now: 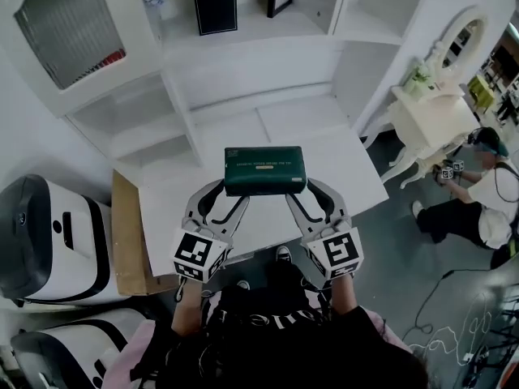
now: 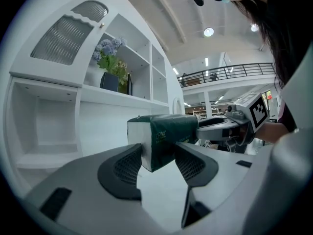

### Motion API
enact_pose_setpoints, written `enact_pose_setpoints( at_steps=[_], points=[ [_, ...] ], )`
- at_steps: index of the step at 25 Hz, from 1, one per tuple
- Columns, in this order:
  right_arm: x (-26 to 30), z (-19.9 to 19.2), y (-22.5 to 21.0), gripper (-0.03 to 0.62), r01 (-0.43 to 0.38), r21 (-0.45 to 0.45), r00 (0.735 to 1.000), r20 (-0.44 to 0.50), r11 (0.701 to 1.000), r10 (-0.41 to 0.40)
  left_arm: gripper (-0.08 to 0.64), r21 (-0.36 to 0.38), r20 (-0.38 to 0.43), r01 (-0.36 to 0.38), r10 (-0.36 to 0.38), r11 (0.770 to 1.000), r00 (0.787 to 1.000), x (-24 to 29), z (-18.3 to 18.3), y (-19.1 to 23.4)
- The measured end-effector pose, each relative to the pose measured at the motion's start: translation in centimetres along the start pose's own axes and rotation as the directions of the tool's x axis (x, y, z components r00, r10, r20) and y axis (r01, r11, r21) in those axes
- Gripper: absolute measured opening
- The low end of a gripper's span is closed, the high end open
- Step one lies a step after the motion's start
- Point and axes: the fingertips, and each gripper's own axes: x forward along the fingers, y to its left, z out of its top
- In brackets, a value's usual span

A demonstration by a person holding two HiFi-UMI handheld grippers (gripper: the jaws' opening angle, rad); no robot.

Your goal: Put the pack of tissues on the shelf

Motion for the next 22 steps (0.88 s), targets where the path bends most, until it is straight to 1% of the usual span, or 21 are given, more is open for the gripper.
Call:
enact_pose_setpoints(
  at_steps=[4, 10, 13, 17, 22],
  points=[
    [2.2, 1.1, -3.9, 0.196, -0.070, -0.033, 0.997, 0.020, 0.997, 0.071, 0.208, -0.005, 0.018, -0.073, 0.073, 0.997, 0.997, 3.4, 1.6, 0.8],
    [4.8, 3.7, -9.2, 0.196, -0.127, -0.094, 0.989, 0.070, 0.987, 0.133, 0.209, -0.003, 0.058, -0.145, 0.145, 0.989, 0.988, 8.1, 4.8, 2.1],
    [5.6, 5.5, -11.2, 0.195, -0.140, -0.116, 0.984, 0.094, 0.983, 0.151, 0.208, 0.012, 0.081, -0.163, 0.161, 0.987, 0.984, 9.8, 6.8, 2.7],
    [6.6, 8.2, -13.5, 0.195, -0.135, -0.146, 0.975, 0.160, 0.980, 0.158, 0.208, 0.039, 0.119, -0.168, 0.162, 0.985, 0.980, 11.5, 9.8, 3.9],
    [8.0, 11.7, -15.7, 0.196, -0.119, -0.170, 0.960, 0.231, 0.978, 0.157, 0.209, 0.100, 0.158, -0.184, 0.167, 0.978, 0.973, 13.1, 13.7, 5.5]
  ],
)
